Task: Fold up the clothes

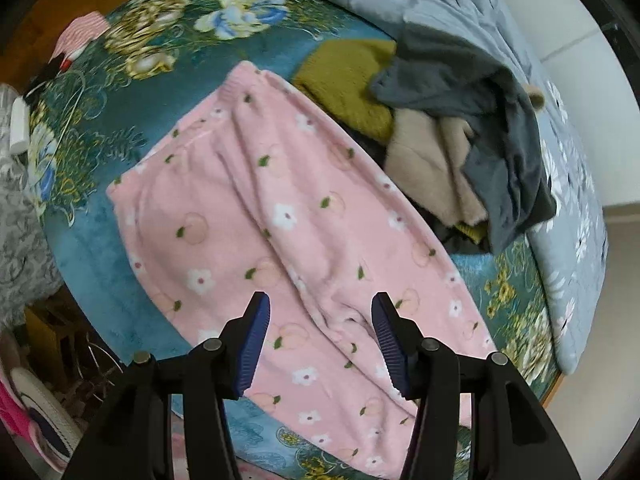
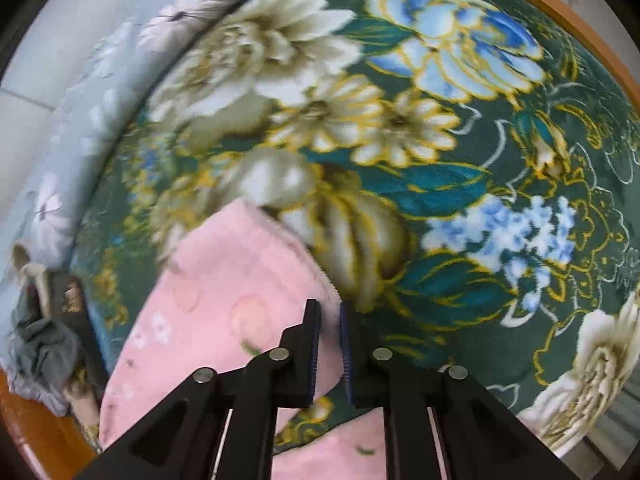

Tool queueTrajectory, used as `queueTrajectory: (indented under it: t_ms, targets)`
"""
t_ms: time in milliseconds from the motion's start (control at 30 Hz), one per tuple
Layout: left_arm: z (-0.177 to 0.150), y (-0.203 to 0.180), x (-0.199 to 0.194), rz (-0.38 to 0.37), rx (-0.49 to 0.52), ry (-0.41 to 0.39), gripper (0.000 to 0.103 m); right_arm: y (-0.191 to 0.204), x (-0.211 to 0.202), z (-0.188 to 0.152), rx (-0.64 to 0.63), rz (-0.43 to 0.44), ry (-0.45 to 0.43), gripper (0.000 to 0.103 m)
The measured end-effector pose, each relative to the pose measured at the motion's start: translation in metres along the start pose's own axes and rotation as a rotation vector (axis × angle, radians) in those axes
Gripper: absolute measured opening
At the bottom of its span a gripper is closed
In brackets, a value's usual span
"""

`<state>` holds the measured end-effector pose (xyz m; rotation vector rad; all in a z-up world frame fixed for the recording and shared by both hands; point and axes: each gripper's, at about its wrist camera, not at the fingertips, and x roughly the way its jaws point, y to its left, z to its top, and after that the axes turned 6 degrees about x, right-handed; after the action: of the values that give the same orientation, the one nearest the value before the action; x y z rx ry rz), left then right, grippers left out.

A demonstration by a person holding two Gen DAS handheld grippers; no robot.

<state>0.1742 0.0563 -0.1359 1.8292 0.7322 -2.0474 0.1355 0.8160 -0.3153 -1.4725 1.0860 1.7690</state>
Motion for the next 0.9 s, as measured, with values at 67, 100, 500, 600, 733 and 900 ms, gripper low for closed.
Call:
queueTrajectory:
  t_ms: [67, 100, 500, 600, 733, 900]
  targets:
    - [0.001, 0.012, -0.006, -0.002, -0.020, -0.021, 0.054, 0.001, -0.013, -0.005, -0.010, 0.014, -0.029, 0.021]
    - [0.001, 0.021, -0.010, -0.003, -0.030, -0.032, 0.054, 0.001, -0.020, -0.007, -0.015, 0.020, -0.044, 0.023]
    - [0.011, 0.207, -0.022, 0.032, -0.273, -0.098, 0.054, -0.013, -0.092, -0.113, -0.034, 0.024, -0.034, 0.026]
    - [0.017, 0.248, -0.004, 0.007, -0.322, -0.067, 0.054, -0.002, -0.110, -0.141, -0.037, 0.022, -0.049, 0.026]
    - [0.027, 0.292, 0.026, -0.076, -0.392, -0.019, 0.054, 0.023, -0.145, -0.179, -0.043, 0.029, -0.082, 0.026]
    - [0.046, 0.321, 0.074, -0.163, -0.437, 0.059, 0.054, 0.057, -0.186, -0.224, -0.077, 0.017, -0.139, 0.026]
